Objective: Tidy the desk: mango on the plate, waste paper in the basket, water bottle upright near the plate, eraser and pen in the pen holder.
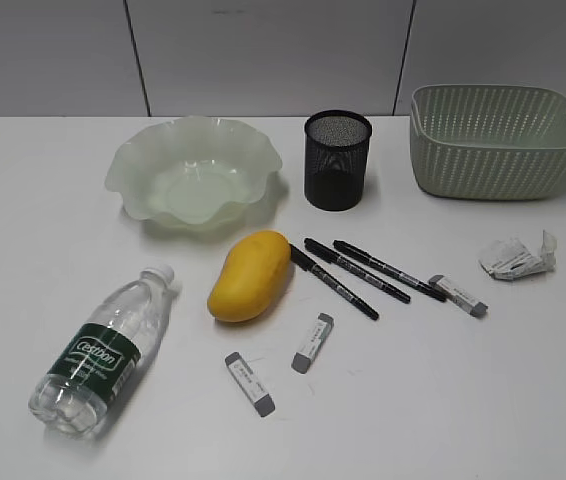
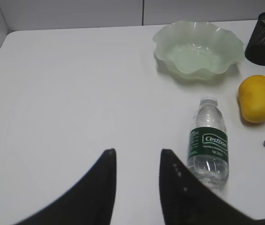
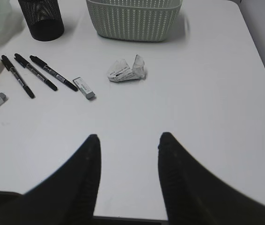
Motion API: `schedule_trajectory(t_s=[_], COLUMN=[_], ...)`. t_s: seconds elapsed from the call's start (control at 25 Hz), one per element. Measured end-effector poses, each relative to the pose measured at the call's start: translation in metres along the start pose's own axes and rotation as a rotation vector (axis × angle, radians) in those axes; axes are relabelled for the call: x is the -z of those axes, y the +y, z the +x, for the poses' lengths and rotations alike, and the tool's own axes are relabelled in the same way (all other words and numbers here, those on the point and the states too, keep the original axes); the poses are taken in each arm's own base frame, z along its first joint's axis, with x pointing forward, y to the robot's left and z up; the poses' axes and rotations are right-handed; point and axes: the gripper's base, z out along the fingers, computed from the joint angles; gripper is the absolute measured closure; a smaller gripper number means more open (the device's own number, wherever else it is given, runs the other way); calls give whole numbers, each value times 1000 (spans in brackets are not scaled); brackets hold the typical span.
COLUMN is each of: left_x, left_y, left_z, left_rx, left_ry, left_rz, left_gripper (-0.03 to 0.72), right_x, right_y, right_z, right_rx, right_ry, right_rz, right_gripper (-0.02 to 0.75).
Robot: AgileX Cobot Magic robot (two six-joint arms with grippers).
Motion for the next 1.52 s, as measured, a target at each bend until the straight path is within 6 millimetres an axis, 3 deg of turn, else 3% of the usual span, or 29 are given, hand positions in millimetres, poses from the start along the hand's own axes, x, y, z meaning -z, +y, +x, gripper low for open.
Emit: schedule_trajectory(t_s=[1.04, 1.12, 1.32, 1.52], left_x=[0, -2, -40, -122], left_y=[-1, -3, -20, -36], left_z=[0, -7, -52, -82], left_rx=[4, 13, -37, -149], left_ry=[-1, -9, -86, 23], left_rz=[8, 25, 157, 248], left_gripper=[451, 449, 433, 382], right_x=[0, 0, 0, 0], right_y=[0, 0, 0, 0], right_z=[0, 0, 0, 0], right_rx=[0, 0, 0, 0], right_ry=[0, 0, 0, 0], right_rz=[0, 0, 0, 0], right_gripper=[402, 402, 402, 402])
